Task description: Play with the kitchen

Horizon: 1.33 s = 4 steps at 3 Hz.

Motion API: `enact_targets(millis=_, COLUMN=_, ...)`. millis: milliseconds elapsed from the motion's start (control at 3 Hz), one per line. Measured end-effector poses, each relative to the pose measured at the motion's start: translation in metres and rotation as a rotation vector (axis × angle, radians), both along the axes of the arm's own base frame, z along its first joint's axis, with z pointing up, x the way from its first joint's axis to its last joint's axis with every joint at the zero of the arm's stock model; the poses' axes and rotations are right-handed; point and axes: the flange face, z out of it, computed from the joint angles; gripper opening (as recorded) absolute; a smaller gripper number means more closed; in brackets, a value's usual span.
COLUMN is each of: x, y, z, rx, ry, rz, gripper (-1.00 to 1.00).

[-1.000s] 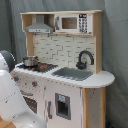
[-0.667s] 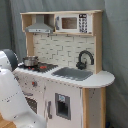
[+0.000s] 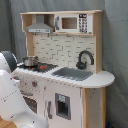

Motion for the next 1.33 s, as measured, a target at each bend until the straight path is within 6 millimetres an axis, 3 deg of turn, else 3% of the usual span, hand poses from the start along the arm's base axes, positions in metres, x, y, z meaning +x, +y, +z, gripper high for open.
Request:
enact_targets(millis=333, x=0.015, y=0.0107, z=-0.0054, rx=0.003, ry=-0.025, rz=0.005, gripper=1.0)
enact_targets(millis=667, x=0.015, y=0.0132, z=-0.0035, rx=0.027, ry=-0.01, rz=0.018, gripper=1.0)
enact_targets(millis=1000, x=0.0151, y=0.0129, z=-0.0038, rx=0.028, ry=-0.01, rz=0.018, gripper=-1.0)
enact_targets(millis=1333, x=0.0159, y=0.0061, z=-0.005, rx=0.106, ry=-0.005, rz=-0.006, gripper=-1.0)
